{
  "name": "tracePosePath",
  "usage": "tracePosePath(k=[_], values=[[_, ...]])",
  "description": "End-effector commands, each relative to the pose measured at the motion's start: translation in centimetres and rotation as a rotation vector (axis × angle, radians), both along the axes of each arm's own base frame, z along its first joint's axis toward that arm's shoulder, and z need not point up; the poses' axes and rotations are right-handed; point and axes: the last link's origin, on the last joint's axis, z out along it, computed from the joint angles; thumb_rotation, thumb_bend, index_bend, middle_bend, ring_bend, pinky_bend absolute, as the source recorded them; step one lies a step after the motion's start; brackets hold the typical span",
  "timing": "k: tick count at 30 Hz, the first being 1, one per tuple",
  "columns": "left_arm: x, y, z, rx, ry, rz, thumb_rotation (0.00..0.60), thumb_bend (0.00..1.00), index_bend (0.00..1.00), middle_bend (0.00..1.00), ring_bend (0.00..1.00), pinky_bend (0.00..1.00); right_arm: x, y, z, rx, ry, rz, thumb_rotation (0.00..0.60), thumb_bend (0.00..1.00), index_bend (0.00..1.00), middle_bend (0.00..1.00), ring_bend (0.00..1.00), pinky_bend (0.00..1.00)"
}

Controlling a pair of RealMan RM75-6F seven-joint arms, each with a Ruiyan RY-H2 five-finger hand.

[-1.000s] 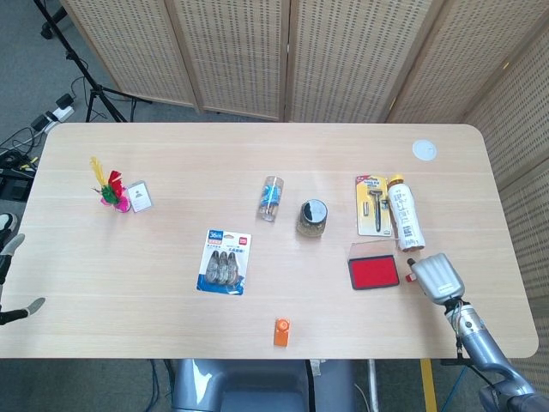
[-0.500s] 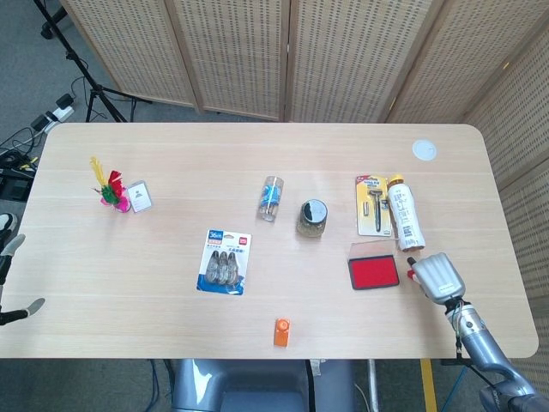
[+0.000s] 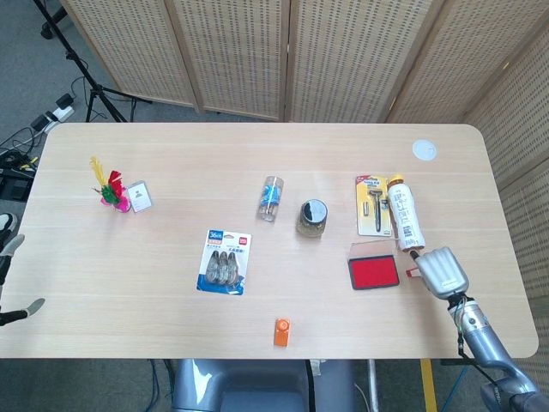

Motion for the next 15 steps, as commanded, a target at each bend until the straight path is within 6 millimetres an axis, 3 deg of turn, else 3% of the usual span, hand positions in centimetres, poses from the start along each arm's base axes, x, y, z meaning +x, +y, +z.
tracePosePath(k=[1,10,13,15], values=[[0.0,0.0,0.0,0.001,-0.002,0.0,0.6,0.0,0.0,0.0,0.0,0.0,0.2,-0.1,0.0,-0.007,-0.003,0.009,0.6,0.25,0.42,0.96,1.0,1.0],[0.0,-0.1,0.3,0.008,-0.013,-0.001,0.6,0.0,0.0,0.0,0.0,0.0,1.3,0.6,1.5,-0.059,-0.076,0.065,0.6,0.26,0.42,0.93,1.0,1.0],[0.0,-0.1,0.5,0.01,-0.019,-0.004,0.6,0.0,0.0,0.0,0.0,0.0,2.4,1.8,3.1,-0.1,-0.174,0.103,0.6,0.23,0.38,0.81,0.95,1.0],[0.0,-0.2,0.5,0.011,-0.021,-0.007,0.6,0.0,0.0,0.0,0.0,0.0,2.9,2.7,4.0,-0.118,-0.224,0.114,0.6,0.16,0.29,0.63,0.76,0.89]])
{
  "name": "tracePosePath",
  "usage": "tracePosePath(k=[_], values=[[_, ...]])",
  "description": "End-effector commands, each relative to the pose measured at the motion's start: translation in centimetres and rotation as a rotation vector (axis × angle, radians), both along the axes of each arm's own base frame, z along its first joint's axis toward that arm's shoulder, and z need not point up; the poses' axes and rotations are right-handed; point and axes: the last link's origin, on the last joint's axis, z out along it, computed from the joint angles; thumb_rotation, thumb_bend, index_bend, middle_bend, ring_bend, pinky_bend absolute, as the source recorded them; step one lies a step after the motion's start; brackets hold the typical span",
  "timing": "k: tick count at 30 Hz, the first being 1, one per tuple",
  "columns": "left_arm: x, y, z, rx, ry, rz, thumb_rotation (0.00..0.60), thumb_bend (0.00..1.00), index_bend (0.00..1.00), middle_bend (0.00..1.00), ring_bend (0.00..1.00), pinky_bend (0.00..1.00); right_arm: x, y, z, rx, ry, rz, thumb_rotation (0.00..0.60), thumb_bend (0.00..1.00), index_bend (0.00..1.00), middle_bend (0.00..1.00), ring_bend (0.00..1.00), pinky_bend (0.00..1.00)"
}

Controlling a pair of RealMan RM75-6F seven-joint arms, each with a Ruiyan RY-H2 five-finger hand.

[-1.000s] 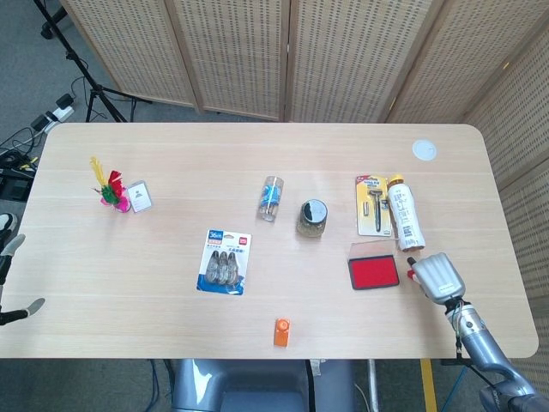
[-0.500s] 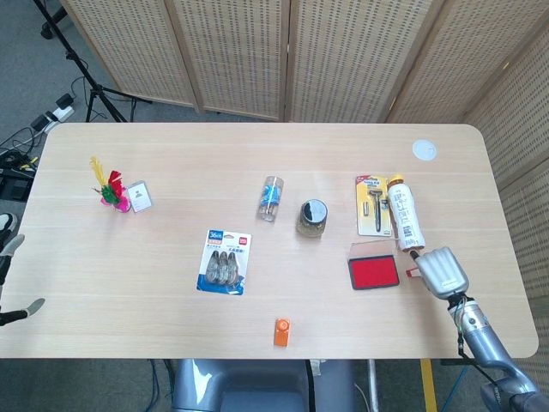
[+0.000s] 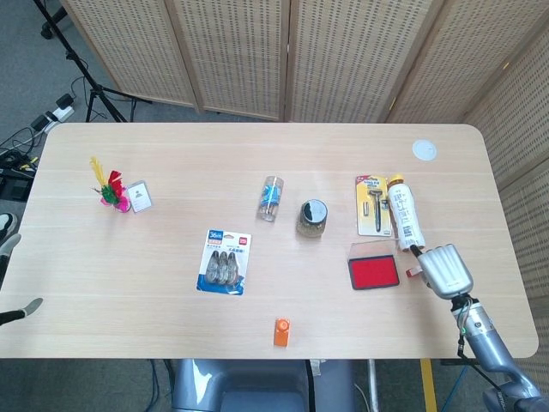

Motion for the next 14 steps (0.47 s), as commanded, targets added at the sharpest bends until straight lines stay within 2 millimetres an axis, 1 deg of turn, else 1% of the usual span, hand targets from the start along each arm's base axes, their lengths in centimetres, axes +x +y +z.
tracePosePath(k=[1,2,3,4,5,6,7,8,10,14], values=[[0.0,-0.1,0.1,0.002,-0.001,-0.004,0.6,0.0,0.0,0.0,0.0,0.0,1.1,2.0,2.2,-0.043,-0.123,0.03,0.6,0.1,0.22,0.47,0.55,0.74],[0.0,-0.1,0.1,0.003,-0.002,-0.006,0.6,0.0,0.0,0.0,0.0,0.0,1.3,2.4,2.5,-0.049,-0.144,0.026,0.6,0.05,0.14,0.32,0.36,0.57],[0.1,-0.2,0.1,0.004,-0.002,-0.008,0.6,0.0,0.0,0.0,0.0,0.0,1.4,2.8,2.9,-0.055,-0.164,0.019,0.6,0.01,0.07,0.16,0.16,0.37],[0.1,-0.2,0.2,0.005,-0.003,-0.009,0.6,0.0,0.0,0.0,0.0,0.0,1.5,3.2,3.2,-0.061,-0.18,0.012,0.6,0.0,0.03,0.08,0.07,0.27],[0.1,-0.3,0.2,0.006,-0.004,-0.012,0.6,0.0,0.0,0.0,0.0,0.0,1.8,3.8,3.7,-0.068,-0.201,0.004,0.6,0.0,0.0,0.01,0.01,0.14],[0.1,-0.4,0.3,0.006,-0.005,-0.015,0.6,0.0,0.0,0.0,0.0,0.0,2.1,4.4,4.2,-0.076,-0.225,-0.002,0.6,0.0,0.0,0.0,0.0,0.08],[0.1,-0.4,0.3,0.007,-0.006,-0.018,0.6,0.0,0.0,0.0,0.0,0.0,2.5,4.9,4.7,-0.083,-0.258,-0.007,0.6,0.0,0.0,0.0,0.0,0.03],[0.1,-0.5,0.3,0.009,-0.006,-0.021,0.6,0.0,0.0,0.0,0.0,0.0,2.9,5.5,5.1,-0.086,-0.299,-0.013,0.6,0.0,0.0,0.0,0.0,0.0],[0.2,-0.6,0.4,0.013,-0.008,-0.027,0.6,0.0,0.0,0.0,0.0,0.0,3.5,6.5,6.1,-0.097,-0.397,-0.021,0.6,0.0,0.0,0.0,0.0,0.0],[0.3,-1.0,0.7,0.023,-0.011,-0.041,0.6,0.0,0.0,0.0,0.0,0.0,3.4,8.1,8.1,-0.163,-0.482,-0.058,0.6,0.0,0.0,0.0,0.0,0.0]])
